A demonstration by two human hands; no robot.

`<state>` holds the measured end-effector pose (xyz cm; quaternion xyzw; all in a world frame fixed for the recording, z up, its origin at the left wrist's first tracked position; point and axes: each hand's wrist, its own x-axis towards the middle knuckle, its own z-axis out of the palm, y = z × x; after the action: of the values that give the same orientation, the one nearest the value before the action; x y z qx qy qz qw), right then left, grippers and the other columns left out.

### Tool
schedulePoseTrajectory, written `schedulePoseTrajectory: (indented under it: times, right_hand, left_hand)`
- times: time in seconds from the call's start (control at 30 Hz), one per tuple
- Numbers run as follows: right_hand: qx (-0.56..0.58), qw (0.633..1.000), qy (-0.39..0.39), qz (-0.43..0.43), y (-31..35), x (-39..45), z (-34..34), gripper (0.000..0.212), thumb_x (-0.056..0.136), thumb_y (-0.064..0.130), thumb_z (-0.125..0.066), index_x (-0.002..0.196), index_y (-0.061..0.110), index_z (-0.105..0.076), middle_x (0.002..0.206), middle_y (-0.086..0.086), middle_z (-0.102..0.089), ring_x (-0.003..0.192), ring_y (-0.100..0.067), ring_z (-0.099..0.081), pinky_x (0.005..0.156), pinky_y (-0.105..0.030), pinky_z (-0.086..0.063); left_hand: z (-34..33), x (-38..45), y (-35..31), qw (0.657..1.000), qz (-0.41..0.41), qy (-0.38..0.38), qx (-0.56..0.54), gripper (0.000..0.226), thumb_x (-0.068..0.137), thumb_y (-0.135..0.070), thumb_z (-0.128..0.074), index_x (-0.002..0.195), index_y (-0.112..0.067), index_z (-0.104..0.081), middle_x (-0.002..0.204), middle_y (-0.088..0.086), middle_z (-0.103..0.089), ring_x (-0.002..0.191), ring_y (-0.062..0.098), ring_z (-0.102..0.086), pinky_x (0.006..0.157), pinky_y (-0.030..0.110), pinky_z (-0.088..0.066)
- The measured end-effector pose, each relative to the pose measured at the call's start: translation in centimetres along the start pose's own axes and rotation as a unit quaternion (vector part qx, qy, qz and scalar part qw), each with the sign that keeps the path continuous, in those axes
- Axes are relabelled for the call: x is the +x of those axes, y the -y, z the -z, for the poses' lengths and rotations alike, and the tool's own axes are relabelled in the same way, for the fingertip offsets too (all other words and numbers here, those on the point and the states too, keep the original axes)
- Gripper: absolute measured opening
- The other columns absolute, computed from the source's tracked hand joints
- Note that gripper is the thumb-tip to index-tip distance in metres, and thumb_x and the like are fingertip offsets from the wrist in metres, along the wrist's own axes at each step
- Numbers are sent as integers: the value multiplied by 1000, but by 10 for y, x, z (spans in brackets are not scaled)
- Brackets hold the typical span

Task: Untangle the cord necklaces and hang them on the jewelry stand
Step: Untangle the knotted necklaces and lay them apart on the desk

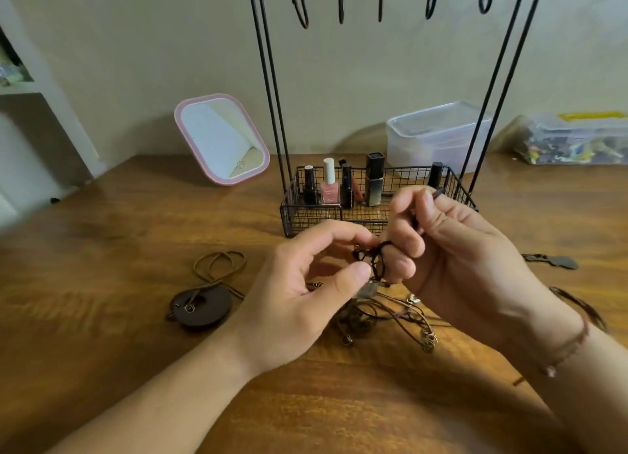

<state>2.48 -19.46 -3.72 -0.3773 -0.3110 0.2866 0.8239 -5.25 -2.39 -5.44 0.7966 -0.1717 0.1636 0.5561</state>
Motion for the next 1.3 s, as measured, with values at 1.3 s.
schedulePoseTrajectory:
  times: [1.3]
  right_hand:
    - [-129, 989, -66, -7, 5, -4, 2, 29, 96, 21, -41, 80, 6, -60, 60, -9, -46, 53, -20, -42, 52, -25, -39]
  left_hand:
    - [-5, 2, 14, 998, -16, -38, -36, 16, 98, -6, -45, 94, -18, -55, 96, 0, -64, 89, 22, -65, 82, 29, -53]
